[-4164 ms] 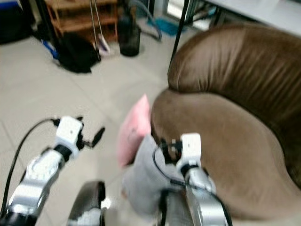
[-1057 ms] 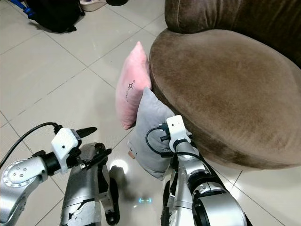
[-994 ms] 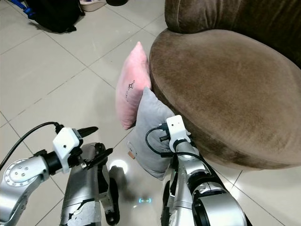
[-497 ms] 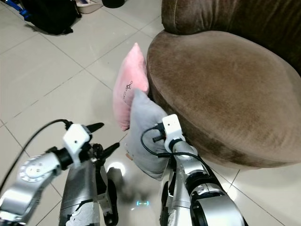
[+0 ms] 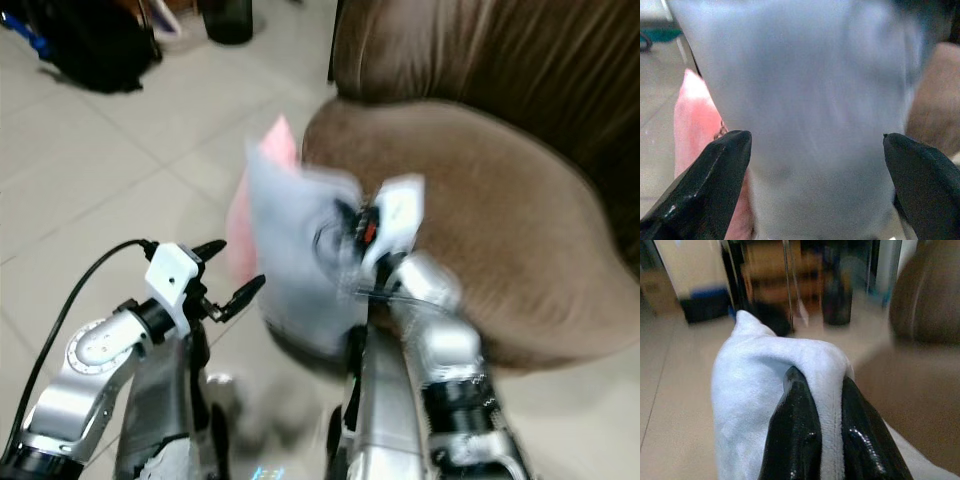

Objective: Move the pillow to the sofa from floor

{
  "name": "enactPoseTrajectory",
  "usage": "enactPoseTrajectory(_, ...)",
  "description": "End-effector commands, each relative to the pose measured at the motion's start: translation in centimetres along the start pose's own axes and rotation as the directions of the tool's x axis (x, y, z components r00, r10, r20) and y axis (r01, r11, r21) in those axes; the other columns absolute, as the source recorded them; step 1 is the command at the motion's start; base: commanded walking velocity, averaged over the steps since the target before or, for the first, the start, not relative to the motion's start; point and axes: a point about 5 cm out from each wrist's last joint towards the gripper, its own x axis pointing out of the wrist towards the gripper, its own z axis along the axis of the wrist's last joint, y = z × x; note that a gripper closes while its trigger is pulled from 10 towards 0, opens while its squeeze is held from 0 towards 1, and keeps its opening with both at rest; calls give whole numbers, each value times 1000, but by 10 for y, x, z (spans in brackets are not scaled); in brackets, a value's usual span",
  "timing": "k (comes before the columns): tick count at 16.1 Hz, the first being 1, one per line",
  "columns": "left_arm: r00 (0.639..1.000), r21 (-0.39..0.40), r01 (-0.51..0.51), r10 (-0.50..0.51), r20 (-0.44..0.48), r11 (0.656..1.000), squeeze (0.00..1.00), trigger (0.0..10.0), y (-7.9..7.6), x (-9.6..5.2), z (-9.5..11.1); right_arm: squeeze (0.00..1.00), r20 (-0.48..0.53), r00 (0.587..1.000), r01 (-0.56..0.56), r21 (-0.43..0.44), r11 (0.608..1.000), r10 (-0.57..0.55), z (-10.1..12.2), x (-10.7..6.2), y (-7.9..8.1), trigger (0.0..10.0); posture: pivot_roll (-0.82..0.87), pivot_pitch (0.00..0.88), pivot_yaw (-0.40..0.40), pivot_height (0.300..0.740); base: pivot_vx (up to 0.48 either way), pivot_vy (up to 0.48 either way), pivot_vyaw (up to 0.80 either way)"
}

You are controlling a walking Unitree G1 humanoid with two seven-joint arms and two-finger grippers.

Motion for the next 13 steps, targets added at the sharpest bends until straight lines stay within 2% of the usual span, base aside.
enactPoseTrajectory(1, 998, 8, -3, 3, 55, 1000, 0, 10000, -1, -2, 14, 0, 203, 979, 36, 14, 999, -38, 66, 4, -9, 0, 105, 22, -98, 482, 0, 0, 0)
enactPoseTrajectory(2, 994, 12, -15, 13, 104, 1000, 0, 10000, 4, -2, 29, 0, 324, 940, 111, 15, 994, -110, 107, 6, -21, 0, 97, 19, -100, 482, 0, 0, 0)
enactPoseTrajectory(3, 991, 16, -21, 19, 136, 1000, 0, 10000, 8, -3, 42, 0, 390, 899, 205, 22, 979, -197, 135, 4, -34, 0, 95, 18, -103, 482, 0, 0, 0)
enactPoseTrajectory(5, 989, 35, -37, 31, 147, 999, 0, 10000, 11, -2, 48, 0, 383, 891, 256, 21, 966, -245, 146, -1, -42, 0, 93, 17, -113, 482, 0, 0, 0)
enactPoseTrajectory(6, 988, 52, -100, 93, 125, 994, 0, 10000, 17, 0, 51, 0, 243, 920, 337, -93, 937, -307, 121, -5, -50, 6941, 95, 17, -118, 482, 0, 0, 0)
enactPoseTrajectory(7, 987, 57, -133, 126, 101, 990, 0, 10000, 19, 2, 51, 0, 173, 906, 407, -113, 907, -385, 105, -9, -54, 10000, 104, 23, -123, 482, 0, 0, 0)
enactPoseTrajectory(8, 986, 61, -140, 134, 97, 988, 0, 10000, 19, 2, 52, 0, 149, 899, 428, -108, 897, -411, 101, -10, -56, 10000, 104, 23, -123, 482, 0, 0, 0)
enactPoseTrajectory(9, 976, 61, -202, 196, 94, 977, 0, 10000, 22, 1, 55, 0, 120, 870, 486, -56, 872, -477, 85, -18, -62, 10000, 122, 27, -133, 482, 0, 0, 0)
enactPoseTrajectory(11, 962, 86, -271, 267, 52, 959, 0, 10000, 27, 2, 53, 0, 34, 830, 557, -90, 825, -557, 62, -27, -72, 10000, 130, 27, -140, 482, 0, 0, 0)
enactPoseTrajectory(13, 944, 98, -330, 330, 19, 939, 0, 10000, 34, 1, 46, 0, -11, 792, 608, -75, 790, -611, 45, -34, -78, 10000, 119, 33, -134, 482, 0, 0, 0)
